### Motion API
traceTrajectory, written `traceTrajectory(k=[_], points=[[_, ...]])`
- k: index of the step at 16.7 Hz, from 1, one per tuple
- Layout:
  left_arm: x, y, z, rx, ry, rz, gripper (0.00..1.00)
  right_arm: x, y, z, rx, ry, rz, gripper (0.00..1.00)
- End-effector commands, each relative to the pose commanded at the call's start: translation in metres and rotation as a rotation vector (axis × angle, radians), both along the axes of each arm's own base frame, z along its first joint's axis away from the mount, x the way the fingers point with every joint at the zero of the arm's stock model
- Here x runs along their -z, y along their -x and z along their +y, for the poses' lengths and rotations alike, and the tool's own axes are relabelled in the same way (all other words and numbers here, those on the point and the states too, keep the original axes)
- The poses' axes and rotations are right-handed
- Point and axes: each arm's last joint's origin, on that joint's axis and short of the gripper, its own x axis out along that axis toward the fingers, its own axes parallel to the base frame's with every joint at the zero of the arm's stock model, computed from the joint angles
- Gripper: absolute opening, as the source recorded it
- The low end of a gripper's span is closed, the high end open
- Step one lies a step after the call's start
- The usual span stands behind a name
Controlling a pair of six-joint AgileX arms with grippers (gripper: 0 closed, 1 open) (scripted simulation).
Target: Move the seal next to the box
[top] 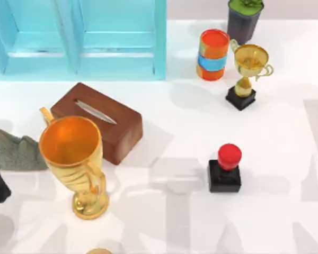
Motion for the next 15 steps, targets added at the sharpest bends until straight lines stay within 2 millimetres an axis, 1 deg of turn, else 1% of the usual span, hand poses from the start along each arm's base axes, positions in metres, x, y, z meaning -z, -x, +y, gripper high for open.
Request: traceTrajectory(k=[3, 6, 9, 11, 13, 15], points=[[0.0, 0.0, 0.0, 0.0, 0.0, 0.0, 1.0, -0.002, 0.0, 0.001, -0.008, -0.006, 0.01, 1.0], [0.0, 0.0, 0.0, 0.0, 0.0, 0.0, 1.0, -0.017, -0.001, 0.009, -0.074, -0.054, 0.1, 1.0], [0.0, 0.0, 0.0, 0.0, 0.0, 0.0, 1.0, -0.047, -0.007, 0.022, -0.164, -0.123, 0.266, 1.0], [0.0, 0.0, 0.0, 0.0, 0.0, 0.0, 1.0, -0.073, -0.018, 0.036, -0.216, -0.162, 0.415, 1.0], [0.0, 0.0, 0.0, 0.0, 0.0, 0.0, 1.0, -0.098, -0.037, 0.055, -0.25, -0.185, 0.588, 1.0], [0.0, 0.0, 0.0, 0.0, 0.0, 0.0, 1.0, -0.118, -0.062, 0.08, -0.261, -0.187, 0.773, 1.0]])
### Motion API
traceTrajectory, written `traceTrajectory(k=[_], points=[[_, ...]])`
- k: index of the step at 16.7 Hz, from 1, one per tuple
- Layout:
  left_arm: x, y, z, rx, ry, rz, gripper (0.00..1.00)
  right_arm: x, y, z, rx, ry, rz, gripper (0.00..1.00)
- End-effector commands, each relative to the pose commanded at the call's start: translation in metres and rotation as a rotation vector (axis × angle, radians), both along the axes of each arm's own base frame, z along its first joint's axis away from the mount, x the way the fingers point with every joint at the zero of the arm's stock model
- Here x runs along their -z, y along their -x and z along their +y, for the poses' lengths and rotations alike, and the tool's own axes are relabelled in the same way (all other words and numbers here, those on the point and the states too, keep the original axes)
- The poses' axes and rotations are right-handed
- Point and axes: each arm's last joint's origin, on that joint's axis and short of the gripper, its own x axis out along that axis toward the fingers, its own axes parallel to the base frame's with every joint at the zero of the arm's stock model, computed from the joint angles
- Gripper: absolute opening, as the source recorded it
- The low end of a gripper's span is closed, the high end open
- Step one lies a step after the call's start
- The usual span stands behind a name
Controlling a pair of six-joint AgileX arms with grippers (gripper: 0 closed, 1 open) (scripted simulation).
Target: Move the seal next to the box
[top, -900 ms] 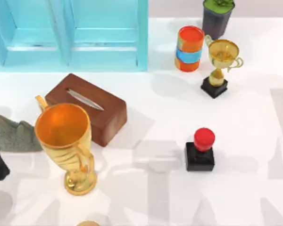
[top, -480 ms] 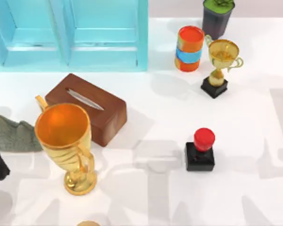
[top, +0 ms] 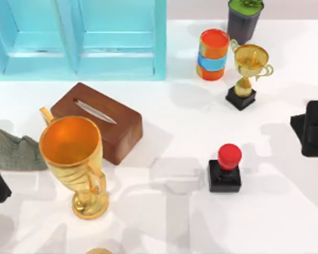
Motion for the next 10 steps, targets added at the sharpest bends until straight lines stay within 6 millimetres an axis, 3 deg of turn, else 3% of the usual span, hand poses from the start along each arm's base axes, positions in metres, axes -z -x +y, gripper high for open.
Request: traceTrajectory(k=[4, 7, 10], points=[[0.0, 0.0, 0.0, 0.0, 0.0, 0.0, 1.0, -0.011, -0.054, 0.061, -0.017, 0.1, 0.342, 1.0], [0.0, 0.0, 0.0, 0.0, 0.0, 0.0, 1.0, 0.002, -0.087, 0.099, 0.002, 0.2, 0.548, 1.0], [0.0, 0.0, 0.0, 0.0, 0.0, 0.0, 1.0, 0.014, -0.113, 0.123, 0.029, 0.268, 0.683, 1.0]])
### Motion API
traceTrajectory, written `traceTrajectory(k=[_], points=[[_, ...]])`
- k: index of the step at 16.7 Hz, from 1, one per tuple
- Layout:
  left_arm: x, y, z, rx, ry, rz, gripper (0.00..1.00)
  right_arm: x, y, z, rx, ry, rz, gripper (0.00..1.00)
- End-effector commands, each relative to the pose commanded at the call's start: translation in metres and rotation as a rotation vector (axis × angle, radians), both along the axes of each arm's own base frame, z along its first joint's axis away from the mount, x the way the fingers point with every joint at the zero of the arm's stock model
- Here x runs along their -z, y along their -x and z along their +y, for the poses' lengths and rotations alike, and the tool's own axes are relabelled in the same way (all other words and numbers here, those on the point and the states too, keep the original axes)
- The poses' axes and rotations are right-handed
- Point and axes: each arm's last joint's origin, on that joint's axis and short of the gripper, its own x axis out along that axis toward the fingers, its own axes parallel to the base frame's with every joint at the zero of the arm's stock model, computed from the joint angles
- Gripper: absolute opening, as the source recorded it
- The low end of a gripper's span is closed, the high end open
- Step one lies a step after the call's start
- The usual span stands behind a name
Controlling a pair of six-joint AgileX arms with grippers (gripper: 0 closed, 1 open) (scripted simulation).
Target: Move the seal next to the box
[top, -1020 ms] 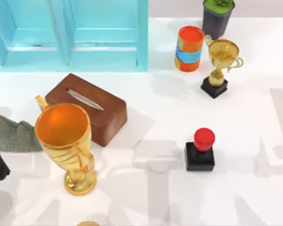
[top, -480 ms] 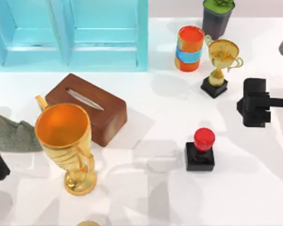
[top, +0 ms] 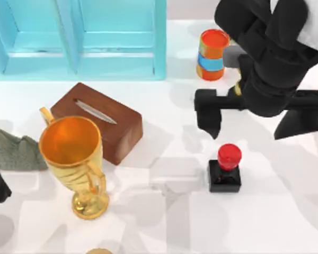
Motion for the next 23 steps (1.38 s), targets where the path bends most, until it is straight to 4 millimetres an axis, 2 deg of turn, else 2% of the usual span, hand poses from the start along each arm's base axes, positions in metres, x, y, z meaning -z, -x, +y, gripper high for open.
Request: traceTrajectory(k=[5, 12, 15, 20, 23], points=[[0.0, 0.0, 0.0, 0.0, 0.0, 0.0, 1.0, 0.014, -0.027, 0.017, 0.027, 0.052, 0.097, 1.0], [0.0, 0.0, 0.0, 0.0, 0.0, 0.0, 1.0, 0.019, -0.028, 0.018, 0.027, 0.054, 0.102, 1.0], [0.0, 0.0, 0.0, 0.0, 0.0, 0.0, 1.0, 0.046, -0.03, 0.019, 0.028, 0.056, 0.104, 1.0], [0.0, 0.0, 0.0, 0.0, 0.0, 0.0, 1.0, 0.104, -0.03, 0.019, 0.028, 0.05, 0.096, 1.0], [0.0, 0.0, 0.0, 0.0, 0.0, 0.0, 1.0, 0.114, -0.028, 0.018, 0.028, 0.054, 0.101, 1.0]])
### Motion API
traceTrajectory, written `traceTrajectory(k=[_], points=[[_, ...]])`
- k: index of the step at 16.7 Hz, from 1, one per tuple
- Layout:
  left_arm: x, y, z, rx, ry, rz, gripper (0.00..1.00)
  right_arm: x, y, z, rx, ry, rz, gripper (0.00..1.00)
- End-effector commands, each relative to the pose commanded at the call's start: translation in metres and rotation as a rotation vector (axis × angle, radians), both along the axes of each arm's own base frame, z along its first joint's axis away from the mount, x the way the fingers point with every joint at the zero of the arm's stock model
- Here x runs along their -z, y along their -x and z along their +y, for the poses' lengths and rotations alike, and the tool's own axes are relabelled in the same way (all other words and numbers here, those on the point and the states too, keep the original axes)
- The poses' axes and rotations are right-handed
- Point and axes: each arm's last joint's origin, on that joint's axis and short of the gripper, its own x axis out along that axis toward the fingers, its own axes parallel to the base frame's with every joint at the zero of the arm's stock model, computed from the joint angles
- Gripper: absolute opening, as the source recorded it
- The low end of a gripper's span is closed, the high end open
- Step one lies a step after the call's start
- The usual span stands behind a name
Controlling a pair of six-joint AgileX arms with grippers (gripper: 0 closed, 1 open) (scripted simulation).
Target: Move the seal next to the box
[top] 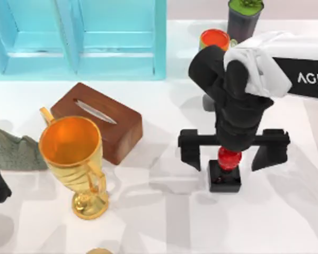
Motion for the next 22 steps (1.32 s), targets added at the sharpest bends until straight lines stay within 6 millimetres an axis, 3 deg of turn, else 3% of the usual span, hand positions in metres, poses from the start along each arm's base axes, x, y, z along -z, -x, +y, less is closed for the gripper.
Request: traceTrajectory(k=[3, 16, 22], points=[[0.0, 0.0, 0.0, 0.0, 0.0, 0.0, 1.0, 0.0, 0.0, 0.0, 0.0, 0.0, 0.0, 1.0], [0.0, 0.0, 0.0, 0.0, 0.0, 0.0, 1.0, 0.0, 0.0, 0.0, 0.0, 0.0, 0.0, 0.02], [0.0, 0.0, 0.0, 0.0, 0.0, 0.0, 1.0, 0.0, 0.0, 0.0, 0.0, 0.0, 0.0, 0.0]])
